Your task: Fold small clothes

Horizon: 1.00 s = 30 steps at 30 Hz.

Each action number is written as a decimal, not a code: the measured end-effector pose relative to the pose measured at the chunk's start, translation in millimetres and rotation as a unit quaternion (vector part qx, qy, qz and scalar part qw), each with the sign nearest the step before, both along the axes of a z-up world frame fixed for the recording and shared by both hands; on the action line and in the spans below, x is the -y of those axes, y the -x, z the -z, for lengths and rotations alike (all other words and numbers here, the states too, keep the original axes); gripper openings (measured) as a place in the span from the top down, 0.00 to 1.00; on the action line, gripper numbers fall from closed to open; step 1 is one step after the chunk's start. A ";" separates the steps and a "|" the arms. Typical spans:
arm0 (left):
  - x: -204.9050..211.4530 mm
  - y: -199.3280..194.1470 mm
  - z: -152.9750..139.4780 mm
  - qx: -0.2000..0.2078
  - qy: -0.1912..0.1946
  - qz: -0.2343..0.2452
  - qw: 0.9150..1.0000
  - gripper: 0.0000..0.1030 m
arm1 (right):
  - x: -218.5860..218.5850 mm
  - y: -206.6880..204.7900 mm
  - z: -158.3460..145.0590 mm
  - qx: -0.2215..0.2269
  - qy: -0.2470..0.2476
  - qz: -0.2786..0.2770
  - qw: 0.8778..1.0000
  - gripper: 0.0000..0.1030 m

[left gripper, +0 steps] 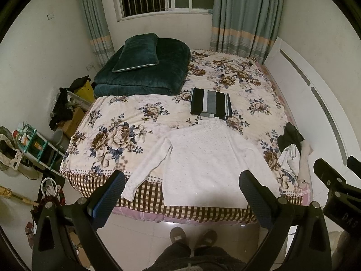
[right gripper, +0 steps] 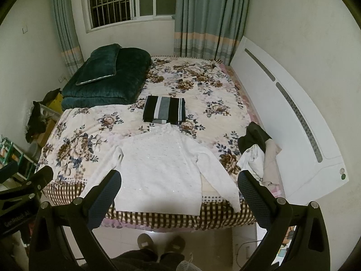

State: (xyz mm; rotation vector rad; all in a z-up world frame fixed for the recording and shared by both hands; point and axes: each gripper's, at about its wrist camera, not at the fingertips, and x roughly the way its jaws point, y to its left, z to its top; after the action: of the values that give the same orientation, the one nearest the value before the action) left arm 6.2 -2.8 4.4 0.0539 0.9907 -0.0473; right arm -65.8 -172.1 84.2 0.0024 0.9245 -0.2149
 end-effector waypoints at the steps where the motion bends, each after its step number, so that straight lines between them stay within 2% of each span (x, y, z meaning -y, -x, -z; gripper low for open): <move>1: -1.3 -3.2 1.7 0.001 -0.001 0.000 1.000 0.00 | -2.0 -2.6 -1.6 0.000 -0.001 0.002 1.000 0.00; 5: -14.7 -32.5 13.0 0.042 -0.019 -0.007 0.999 0.00 | -4.3 -16.7 3.1 0.006 -0.027 0.017 0.999 0.00; 9: -18.5 -69.0 47.7 0.074 -0.048 -0.019 0.996 0.00 | 25.6 -30.9 49.5 0.005 -0.065 0.057 0.996 0.00; 14: -9.3 -132.9 118.3 0.041 -0.061 -0.013 0.997 0.00 | 96.5 -39.2 121.6 -0.015 -0.087 0.153 0.984 0.00; 17: 2.3 -158.7 160.8 0.012 -0.070 -0.009 0.997 0.00 | 150.6 -36.4 176.7 -0.034 -0.123 0.213 0.969 0.00; 22: 33.0 -191.6 234.2 -0.018 -0.099 -0.011 0.995 0.00 | 249.3 -15.5 292.7 -0.074 -0.158 0.317 0.932 0.00; 23: 45.9 -202.9 258.5 -0.033 -0.112 -0.014 0.993 0.00 | 269.3 -8.2 316.3 -0.080 -0.171 0.333 0.924 0.00; 24: 48.3 -205.4 268.2 -0.040 -0.117 -0.015 0.992 0.00 | 291.3 -3.7 348.5 -0.087 -0.194 0.354 0.911 0.00; 26: 68.0 -219.0 308.2 -0.067 -0.131 -0.015 0.989 0.00 | 328.3 8.3 400.8 -0.100 -0.228 0.388 0.887 0.00; 30: 91.9 -234.6 367.4 -0.108 -0.143 -0.016 0.984 0.00 | 391.1 32.4 514.6 -0.113 -0.324 0.464 0.817 0.10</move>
State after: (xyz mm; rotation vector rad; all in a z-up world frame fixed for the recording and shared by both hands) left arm 240.7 -94.7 -363.0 0.3007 1.2094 0.1219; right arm -98.2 -563.2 -430.4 1.1087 1.1399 -0.8098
